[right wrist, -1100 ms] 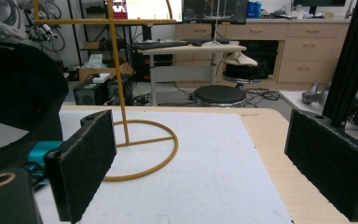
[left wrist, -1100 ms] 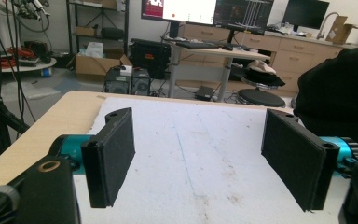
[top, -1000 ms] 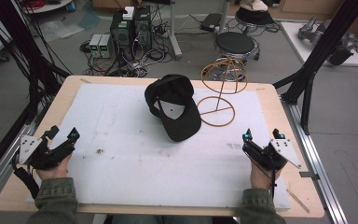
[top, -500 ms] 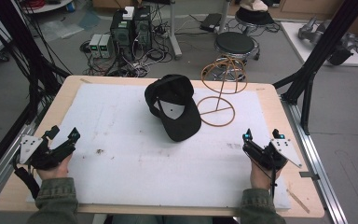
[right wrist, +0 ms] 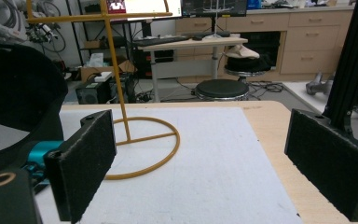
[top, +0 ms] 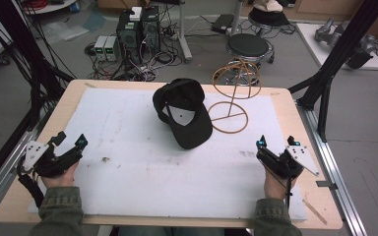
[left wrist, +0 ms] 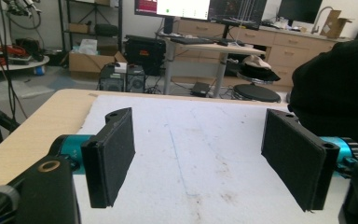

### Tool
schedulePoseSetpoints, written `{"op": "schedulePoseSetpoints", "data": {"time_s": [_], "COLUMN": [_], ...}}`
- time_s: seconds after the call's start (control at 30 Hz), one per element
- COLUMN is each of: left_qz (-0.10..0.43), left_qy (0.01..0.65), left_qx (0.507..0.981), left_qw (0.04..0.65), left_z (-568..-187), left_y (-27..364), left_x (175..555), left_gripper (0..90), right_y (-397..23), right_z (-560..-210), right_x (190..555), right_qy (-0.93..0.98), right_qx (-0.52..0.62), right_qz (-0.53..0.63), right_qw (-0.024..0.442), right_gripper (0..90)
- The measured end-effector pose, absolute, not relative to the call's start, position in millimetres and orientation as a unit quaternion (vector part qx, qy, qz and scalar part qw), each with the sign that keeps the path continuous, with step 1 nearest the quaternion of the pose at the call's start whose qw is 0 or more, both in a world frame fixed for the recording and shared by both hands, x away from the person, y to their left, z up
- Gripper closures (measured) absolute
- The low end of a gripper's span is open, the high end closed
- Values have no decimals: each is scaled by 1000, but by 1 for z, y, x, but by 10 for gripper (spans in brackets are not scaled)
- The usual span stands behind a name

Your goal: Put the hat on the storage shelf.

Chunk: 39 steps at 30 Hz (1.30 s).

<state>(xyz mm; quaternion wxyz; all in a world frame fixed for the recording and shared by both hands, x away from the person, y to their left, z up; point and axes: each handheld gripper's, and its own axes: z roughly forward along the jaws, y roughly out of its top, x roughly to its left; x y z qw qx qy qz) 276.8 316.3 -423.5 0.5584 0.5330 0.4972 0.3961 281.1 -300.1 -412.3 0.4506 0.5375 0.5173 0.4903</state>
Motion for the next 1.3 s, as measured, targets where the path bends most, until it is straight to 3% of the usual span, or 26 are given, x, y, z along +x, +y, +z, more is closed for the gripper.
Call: {"op": "schedulePoseSetpoints", "data": {"time_s": [0.53, 1.3], "left_qz": [382, 346], "left_qy": [471, 424], "left_qx": [549, 585], "left_qw": [576, 599], "left_z": [-408, -365], "left_y": [296, 235], "left_x": [287, 347], "left_gripper": [259, 265], "right_y": [-295, -293], "right_z": [-415, -415], "right_x": [284, 286], "right_qy": [529, 540], "right_qx": [536, 526], "right_qz": [491, 493], "right_qw": [438, 434], "right_gripper": [78, 77]}}
